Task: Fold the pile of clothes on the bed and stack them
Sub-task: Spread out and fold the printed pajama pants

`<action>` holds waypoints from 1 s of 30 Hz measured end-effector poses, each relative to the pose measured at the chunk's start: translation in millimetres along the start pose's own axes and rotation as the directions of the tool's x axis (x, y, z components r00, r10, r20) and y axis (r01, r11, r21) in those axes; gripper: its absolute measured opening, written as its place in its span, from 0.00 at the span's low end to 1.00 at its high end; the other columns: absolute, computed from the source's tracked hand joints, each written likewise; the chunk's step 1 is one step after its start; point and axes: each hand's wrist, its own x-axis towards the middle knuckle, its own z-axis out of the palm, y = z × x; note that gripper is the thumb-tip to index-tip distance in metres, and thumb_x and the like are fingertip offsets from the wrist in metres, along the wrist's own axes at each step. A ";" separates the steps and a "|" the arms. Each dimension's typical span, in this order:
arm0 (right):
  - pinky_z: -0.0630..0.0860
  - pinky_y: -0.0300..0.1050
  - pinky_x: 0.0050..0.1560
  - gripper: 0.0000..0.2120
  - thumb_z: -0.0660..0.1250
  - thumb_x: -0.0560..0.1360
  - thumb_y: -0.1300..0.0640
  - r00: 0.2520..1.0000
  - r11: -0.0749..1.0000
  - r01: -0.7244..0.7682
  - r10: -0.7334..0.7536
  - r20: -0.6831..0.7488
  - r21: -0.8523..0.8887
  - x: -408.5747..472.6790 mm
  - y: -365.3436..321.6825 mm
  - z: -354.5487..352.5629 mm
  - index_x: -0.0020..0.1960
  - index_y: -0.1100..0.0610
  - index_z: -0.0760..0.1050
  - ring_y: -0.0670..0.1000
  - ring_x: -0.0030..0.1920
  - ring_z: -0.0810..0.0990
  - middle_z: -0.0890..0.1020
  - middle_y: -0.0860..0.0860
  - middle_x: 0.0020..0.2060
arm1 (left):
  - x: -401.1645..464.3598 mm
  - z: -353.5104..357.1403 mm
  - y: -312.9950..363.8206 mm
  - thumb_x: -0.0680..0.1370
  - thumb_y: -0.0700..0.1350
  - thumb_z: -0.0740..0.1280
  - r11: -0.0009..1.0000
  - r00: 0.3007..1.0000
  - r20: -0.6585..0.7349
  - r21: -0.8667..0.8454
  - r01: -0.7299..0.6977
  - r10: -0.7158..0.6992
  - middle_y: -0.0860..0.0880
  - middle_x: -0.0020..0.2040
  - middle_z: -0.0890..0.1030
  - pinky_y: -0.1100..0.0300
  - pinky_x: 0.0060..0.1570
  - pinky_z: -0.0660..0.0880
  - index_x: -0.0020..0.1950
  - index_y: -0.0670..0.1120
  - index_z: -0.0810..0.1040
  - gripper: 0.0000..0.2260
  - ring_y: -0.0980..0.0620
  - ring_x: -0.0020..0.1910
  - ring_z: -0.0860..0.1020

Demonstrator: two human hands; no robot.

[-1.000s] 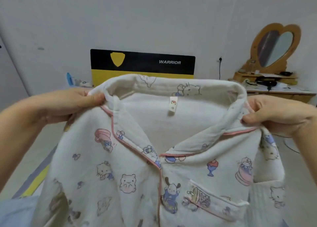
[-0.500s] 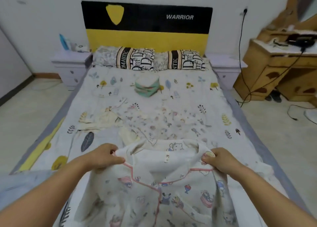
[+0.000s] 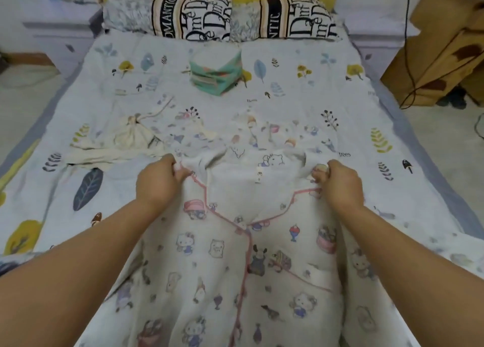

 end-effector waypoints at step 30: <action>0.78 0.53 0.35 0.26 0.81 0.49 0.63 0.959 0.941 0.280 -0.266 0.095 -0.190 -250.7 68.5 92.1 0.46 0.62 0.81 0.60 0.39 0.81 0.80 0.61 0.43 | -253.5 87.4 -40.1 0.68 0.52 0.64 0.918 0.874 0.375 0.124 -0.377 0.308 0.47 0.38 0.79 0.57 0.28 0.73 0.37 0.44 0.80 0.12 0.49 0.33 0.78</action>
